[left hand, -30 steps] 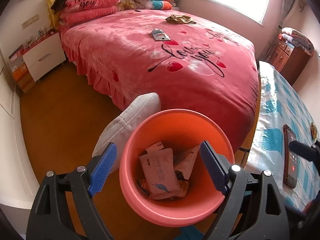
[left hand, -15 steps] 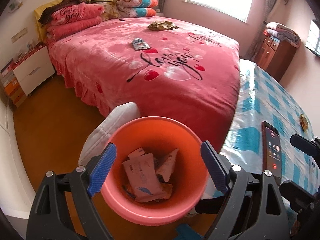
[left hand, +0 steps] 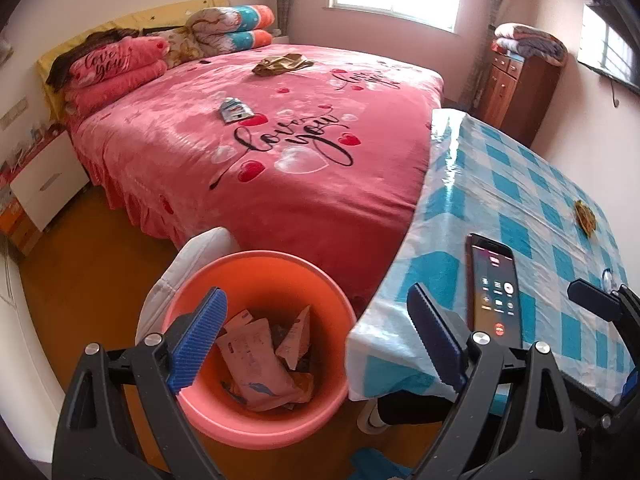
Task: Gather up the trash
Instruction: 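Move both open tools back over the table, then grasp the yellow snack bag with the left tool, then grasp the white Magicday yogurt bottle with the right tool while the left tool holds the snack bag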
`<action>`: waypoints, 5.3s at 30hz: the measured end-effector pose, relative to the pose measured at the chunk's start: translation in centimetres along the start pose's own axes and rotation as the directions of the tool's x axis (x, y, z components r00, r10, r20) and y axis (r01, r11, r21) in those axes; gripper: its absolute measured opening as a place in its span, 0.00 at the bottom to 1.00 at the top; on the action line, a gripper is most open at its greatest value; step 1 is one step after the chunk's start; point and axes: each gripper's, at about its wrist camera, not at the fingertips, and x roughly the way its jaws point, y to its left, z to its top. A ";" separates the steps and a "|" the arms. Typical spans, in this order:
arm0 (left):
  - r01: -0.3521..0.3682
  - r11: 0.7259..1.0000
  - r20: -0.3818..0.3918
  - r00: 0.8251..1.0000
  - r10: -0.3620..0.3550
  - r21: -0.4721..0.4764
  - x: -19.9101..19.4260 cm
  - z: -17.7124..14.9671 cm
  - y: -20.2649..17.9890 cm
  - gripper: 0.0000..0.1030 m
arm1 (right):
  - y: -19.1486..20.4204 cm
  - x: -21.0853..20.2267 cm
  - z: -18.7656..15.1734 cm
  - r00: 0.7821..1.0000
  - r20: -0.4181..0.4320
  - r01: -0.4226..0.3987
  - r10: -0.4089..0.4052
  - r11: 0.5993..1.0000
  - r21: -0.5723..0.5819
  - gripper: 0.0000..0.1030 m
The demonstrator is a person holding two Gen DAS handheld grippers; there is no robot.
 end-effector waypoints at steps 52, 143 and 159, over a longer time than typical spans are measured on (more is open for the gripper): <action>0.063 0.926 0.003 0.998 -0.069 0.373 -1.4 0.8 -22.6 0.90 | -21.6 -11.6 -9.4 0.942 0.147 0.203 -0.303 0.859 0.471 0.93; 0.446 0.706 -0.237 0.894 -0.380 0.551 11.4 3.3 -43.5 0.44 | -31.4 -11.6 -13.4 0.956 -0.018 0.250 -0.293 0.779 0.575 0.93; 0.451 0.766 -0.236 0.893 -0.385 0.458 9.7 2.1 -37.6 0.43 | -30.1 -10.4 -12.4 0.904 -0.130 0.417 -0.407 0.770 0.484 0.79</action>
